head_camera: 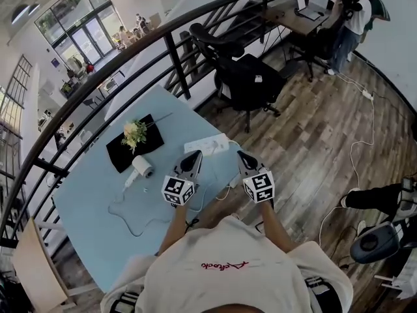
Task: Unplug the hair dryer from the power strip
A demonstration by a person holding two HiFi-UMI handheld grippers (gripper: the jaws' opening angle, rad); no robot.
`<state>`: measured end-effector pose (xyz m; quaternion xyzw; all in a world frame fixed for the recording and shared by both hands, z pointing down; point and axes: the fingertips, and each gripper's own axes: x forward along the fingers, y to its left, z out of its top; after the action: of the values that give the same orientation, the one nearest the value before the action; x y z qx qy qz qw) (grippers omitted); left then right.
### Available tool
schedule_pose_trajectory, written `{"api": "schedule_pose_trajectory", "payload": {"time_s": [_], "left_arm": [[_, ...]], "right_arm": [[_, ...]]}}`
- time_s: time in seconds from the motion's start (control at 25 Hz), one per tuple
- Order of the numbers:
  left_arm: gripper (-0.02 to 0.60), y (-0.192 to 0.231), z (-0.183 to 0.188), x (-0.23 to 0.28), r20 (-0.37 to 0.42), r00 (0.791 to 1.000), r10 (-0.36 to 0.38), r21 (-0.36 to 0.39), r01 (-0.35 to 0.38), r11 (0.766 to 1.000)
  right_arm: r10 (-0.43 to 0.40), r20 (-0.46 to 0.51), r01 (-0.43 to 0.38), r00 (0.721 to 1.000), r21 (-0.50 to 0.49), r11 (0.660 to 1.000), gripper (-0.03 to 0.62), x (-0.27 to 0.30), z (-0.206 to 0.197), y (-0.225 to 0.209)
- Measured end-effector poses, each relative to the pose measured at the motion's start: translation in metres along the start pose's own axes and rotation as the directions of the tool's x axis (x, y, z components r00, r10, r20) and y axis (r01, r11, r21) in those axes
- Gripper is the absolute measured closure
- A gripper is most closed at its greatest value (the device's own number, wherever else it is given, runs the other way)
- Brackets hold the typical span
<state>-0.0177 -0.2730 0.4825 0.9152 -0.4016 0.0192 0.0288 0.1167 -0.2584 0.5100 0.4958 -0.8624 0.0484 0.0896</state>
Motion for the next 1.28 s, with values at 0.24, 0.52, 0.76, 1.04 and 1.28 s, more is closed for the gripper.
{"api": "schedule_pose_trajectory", "payload": {"time_s": [0.24,0.52,0.76,1.04,1.28], "left_arm": [[0.574,0.015,-0.001,0.025,0.0,0.999,0.046,0.008,-0.046,0.999],[0.574,0.022,-0.008,0.035,-0.028,0.997,0.068,0.007,-0.068,0.998],[0.574,0.03,-0.012,0.036,-0.033,0.996,0.082,-0.001,-0.082,0.997],[0.574,0.042,-0.018,0.033,-0.044,0.995,0.092,-0.005,-0.093,0.996],[0.574,0.068,-0.027,0.034,-0.062,0.992,0.109,-0.016,-0.111,0.994]], "right_arm": [[0.034,0.008,-0.034,0.999,-0.007,0.999,0.576,0.023,0.001,-0.028],[0.063,-0.01,-0.063,0.998,0.011,0.998,0.576,0.031,-0.008,-0.033],[0.071,-0.023,-0.07,0.997,0.019,0.997,0.576,0.034,-0.014,-0.031],[0.063,-0.033,-0.062,0.998,0.024,0.998,0.576,0.042,-0.018,-0.033],[0.054,-0.046,-0.053,0.997,0.022,0.998,0.576,0.06,-0.016,-0.036]]}}
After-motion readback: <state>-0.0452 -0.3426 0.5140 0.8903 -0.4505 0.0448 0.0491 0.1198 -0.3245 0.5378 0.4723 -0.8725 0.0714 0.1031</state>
